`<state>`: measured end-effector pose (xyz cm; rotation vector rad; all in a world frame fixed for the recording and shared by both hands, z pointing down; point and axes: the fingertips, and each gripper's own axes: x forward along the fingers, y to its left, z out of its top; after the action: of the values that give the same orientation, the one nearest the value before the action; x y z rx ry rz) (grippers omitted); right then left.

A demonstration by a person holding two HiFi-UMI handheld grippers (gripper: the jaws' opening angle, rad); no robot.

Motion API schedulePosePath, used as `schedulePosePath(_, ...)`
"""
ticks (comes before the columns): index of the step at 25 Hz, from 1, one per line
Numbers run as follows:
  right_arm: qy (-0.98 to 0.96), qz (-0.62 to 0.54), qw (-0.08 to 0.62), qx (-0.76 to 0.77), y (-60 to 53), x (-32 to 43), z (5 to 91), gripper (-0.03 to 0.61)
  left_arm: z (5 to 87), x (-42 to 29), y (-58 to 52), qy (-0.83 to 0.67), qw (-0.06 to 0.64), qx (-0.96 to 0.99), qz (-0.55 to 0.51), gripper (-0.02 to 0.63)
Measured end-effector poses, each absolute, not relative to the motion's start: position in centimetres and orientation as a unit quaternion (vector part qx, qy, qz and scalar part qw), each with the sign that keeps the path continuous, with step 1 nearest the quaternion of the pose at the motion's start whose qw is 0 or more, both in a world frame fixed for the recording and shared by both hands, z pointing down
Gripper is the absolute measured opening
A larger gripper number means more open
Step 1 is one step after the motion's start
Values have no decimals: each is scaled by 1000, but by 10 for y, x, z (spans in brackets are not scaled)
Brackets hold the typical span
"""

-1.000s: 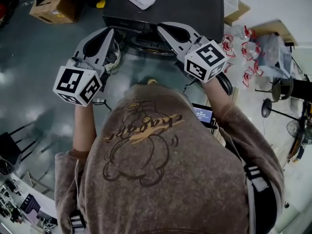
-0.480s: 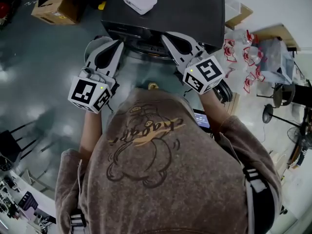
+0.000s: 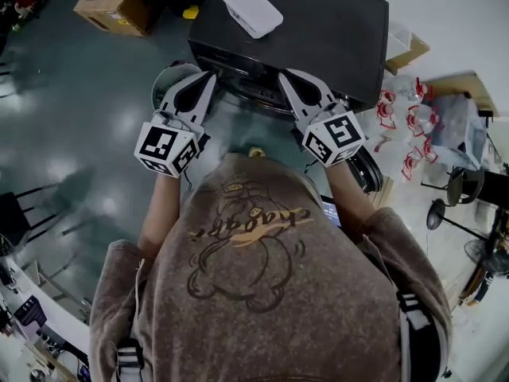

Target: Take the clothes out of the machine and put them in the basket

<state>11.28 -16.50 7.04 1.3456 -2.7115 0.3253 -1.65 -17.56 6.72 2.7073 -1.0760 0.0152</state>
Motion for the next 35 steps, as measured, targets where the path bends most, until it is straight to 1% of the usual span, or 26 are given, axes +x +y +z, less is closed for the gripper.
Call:
schedulePosePath(5,-891,118,47,436,-167,105,82,-3,80,-29,-183,-386,131,913,-2,8)
schedulePosePath(13,-894,120,42,430,-169,96,81,-3,79,-36,-183,-395,133,909,-4,8)
schedulePosePath(35,-904,114,59,407,-162,94,70,-8,71,-30,-171,-395,140,908,4,8)
